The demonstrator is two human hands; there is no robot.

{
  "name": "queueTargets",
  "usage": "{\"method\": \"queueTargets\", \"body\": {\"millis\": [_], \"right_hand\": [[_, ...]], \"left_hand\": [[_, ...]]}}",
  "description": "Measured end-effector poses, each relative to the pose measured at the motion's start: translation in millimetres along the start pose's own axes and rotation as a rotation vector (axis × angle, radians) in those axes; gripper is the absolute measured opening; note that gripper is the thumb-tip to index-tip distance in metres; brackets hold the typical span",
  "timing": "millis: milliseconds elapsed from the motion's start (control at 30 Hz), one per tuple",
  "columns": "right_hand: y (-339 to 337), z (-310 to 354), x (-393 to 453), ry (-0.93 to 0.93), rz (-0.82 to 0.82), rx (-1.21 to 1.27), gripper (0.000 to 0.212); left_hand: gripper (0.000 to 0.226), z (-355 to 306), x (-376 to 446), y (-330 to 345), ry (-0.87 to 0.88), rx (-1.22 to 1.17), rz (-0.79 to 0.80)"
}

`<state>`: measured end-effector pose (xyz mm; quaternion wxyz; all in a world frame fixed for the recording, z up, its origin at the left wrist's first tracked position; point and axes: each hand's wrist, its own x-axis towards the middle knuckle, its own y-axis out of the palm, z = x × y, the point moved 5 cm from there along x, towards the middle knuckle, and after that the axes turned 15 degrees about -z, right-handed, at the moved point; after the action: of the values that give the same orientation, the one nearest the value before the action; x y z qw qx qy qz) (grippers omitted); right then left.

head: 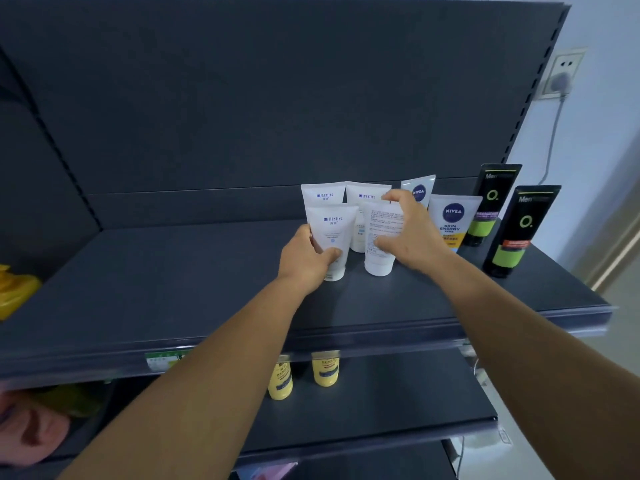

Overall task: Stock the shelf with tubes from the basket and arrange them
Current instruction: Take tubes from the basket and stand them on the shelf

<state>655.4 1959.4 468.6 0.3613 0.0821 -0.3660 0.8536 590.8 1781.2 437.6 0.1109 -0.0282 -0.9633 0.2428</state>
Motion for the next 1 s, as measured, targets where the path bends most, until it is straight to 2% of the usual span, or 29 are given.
{"method": "queueTargets", "body": {"millis": [100,200,367,533,733,1000], "right_hand": [[-3.1,8.1,-14.0,-0.069,-0.051,-0.101,0.083],[-8.7,27.9,-33.4,-0.194,-0.125,-0.310,0.090],[6.3,76.3,-89.1,-0.361,-0.063,-0.466,0.087],[48.8,113.8,-169.5,-0.327,0.101,-0.486,0.082],[95.9,155.7,-263.0,-0.261,0.264,-0.445,0.081],[168.1,184.1,-376.7,-0.215,0.402,-0.420,0.079]], "left_hand": [[0.067,3.8,-5.0,-9.8,0.041,0.060,0.020],[0.081,8.7,-15.6,-30.4,0.132,0.227,0.031],[0.073,24.1,-44.9,-83.6,0.256,0.435,0.051],[0.072,54.7,-89.8,-153.5,0.351,0.566,0.065],[0.074,108.7,-143.0,-227.9,0.363,0.631,0.098],[0.072,209.5,-210.9,-294.9,0.280,0.676,0.198]]}}
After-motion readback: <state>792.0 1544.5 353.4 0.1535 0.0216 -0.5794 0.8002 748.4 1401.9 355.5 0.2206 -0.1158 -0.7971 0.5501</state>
